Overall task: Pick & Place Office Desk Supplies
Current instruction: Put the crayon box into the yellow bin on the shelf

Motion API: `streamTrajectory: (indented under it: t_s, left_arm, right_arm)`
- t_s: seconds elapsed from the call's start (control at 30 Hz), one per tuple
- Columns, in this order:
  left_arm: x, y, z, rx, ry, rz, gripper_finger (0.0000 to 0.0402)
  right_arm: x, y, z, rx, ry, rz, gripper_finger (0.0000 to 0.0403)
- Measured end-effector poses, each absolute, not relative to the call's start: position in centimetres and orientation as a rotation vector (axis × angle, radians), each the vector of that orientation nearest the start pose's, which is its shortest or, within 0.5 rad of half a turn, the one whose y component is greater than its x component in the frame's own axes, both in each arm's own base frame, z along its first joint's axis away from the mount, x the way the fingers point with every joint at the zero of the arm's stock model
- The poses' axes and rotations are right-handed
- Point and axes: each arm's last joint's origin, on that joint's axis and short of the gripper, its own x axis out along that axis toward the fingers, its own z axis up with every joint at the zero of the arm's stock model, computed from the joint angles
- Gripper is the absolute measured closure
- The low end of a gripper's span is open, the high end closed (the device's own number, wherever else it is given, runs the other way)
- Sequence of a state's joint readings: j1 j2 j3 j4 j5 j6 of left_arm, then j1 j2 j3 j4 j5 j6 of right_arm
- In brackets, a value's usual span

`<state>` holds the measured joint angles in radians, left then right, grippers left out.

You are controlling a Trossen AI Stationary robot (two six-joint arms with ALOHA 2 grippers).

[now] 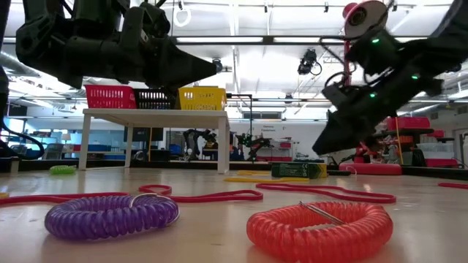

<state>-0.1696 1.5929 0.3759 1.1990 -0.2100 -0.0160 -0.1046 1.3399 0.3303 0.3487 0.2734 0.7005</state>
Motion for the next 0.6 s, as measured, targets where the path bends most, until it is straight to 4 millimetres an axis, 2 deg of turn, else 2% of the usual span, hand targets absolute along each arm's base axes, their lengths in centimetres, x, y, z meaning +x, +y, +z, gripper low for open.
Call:
streamTrajectory:
  t_s: [0.17,0.33,0.47,0.6]
  left_arm:
    - [26.0,-3.8,15.7,-0.017,0.014,0.051,0.0373]
    - [26.0,-3.8,15.7,-0.042,0.016,0.048,0.0373]
    - [26.0,-3.8,15.7,-0.03,0.016,0.049,0.0373]
    - [26.1,-3.7,15.7,-0.034,0.015,0.051,0.0373]
  right_arm:
    - [22.4,-5.3,14.3,0.531,0.637,-0.647,0.0281]
    - [22.8,-7.5,15.6,0.505,0.69,-0.655,0.0277]
    - [22.6,-9.2,14.4,0.592,0.745,-0.61,0.0281]
    - [23.1,-10.0,13.3,0.626,0.76,-0.519,0.0281]
